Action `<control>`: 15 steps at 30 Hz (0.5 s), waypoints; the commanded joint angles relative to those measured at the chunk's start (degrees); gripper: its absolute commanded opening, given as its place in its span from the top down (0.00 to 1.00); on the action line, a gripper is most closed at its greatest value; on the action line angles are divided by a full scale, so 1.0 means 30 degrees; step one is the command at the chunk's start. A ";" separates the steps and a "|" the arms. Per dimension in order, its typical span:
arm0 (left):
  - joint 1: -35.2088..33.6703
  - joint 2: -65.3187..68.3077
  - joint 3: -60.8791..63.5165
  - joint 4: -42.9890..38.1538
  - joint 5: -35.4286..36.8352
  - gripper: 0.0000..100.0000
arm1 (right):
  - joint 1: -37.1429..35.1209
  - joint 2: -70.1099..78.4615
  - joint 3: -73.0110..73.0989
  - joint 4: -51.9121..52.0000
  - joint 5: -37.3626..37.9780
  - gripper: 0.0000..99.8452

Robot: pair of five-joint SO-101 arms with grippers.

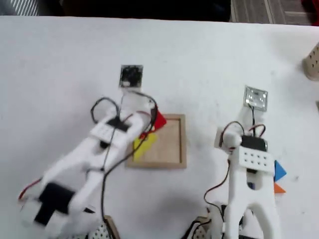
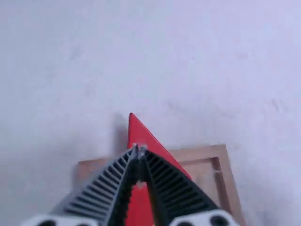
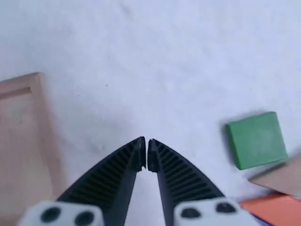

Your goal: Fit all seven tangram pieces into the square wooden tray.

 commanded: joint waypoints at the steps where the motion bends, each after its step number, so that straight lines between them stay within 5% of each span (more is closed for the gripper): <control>1: -0.0601 0.2945 -0.3604 0.0967 0.0410 0.98 | 0.0952 -0.1070 0.0205 0.0044 0.0938 0.98; 15: 0.0015 0.6432 -0.6857 0.1465 0.0352 0.98 | 0.0982 -0.1040 0.0352 0.0015 0.1084 0.98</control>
